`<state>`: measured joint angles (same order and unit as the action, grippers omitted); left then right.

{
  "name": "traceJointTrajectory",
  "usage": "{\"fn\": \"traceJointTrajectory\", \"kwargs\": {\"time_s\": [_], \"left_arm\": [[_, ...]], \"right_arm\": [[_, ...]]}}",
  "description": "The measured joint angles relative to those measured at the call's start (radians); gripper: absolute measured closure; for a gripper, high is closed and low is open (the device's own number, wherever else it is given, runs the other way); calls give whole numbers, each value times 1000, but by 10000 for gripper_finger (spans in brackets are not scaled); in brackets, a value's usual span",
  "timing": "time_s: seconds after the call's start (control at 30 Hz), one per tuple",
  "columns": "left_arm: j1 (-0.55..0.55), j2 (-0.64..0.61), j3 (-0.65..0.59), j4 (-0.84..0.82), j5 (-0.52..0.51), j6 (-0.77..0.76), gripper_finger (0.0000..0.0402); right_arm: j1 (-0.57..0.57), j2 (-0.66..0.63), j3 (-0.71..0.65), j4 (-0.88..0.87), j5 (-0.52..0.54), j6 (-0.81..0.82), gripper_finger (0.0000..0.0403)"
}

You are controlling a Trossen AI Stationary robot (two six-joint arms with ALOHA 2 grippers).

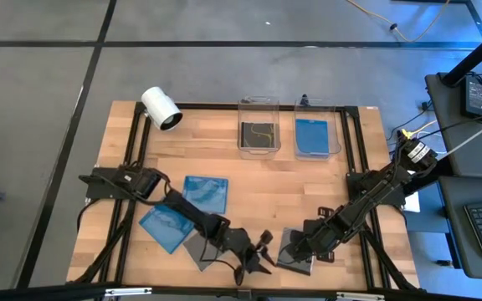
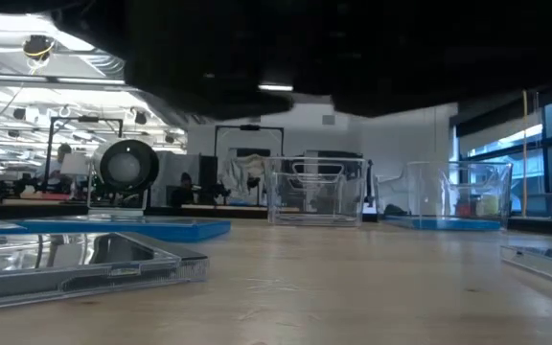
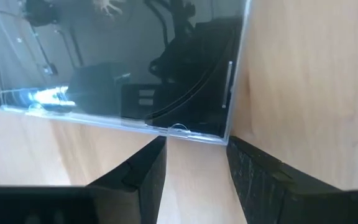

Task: Pick & place jewel cases by type
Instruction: Put the right black CD case into the left transparent bin

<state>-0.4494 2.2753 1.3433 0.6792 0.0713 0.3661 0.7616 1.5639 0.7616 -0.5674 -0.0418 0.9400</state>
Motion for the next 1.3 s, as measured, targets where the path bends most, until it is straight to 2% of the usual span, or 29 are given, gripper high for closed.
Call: {"fn": "traceJointTrajectory", "kwargs": {"time_s": [0.17,0.37,0.43,0.57,0.77,0.93,1.1,1.3], "left_arm": [[19,0,0,4,20,10,278],[19,0,0,18,-14,-24,278],[-7,0,0,23,-46,-13,277],[-47,25,-1,25,-179,64,277],[-47,105,79,29,-181,42,278],[-39,135,123,-42,-159,-12,277],[-43,133,131,-51,-241,-7,278],[-44,134,130,-59,-252,-4,279]], "right_arm": [[0,0,0,0,36,-1,231],[0,0,0,0,60,1,231],[0,0,0,0,60,25,231],[0,0,0,8,51,78,231],[0,0,0,19,49,121,231],[0,0,0,26,49,128,231],[0,0,0,26,49,125,231],[0,0,0,27,49,138,231]]}}
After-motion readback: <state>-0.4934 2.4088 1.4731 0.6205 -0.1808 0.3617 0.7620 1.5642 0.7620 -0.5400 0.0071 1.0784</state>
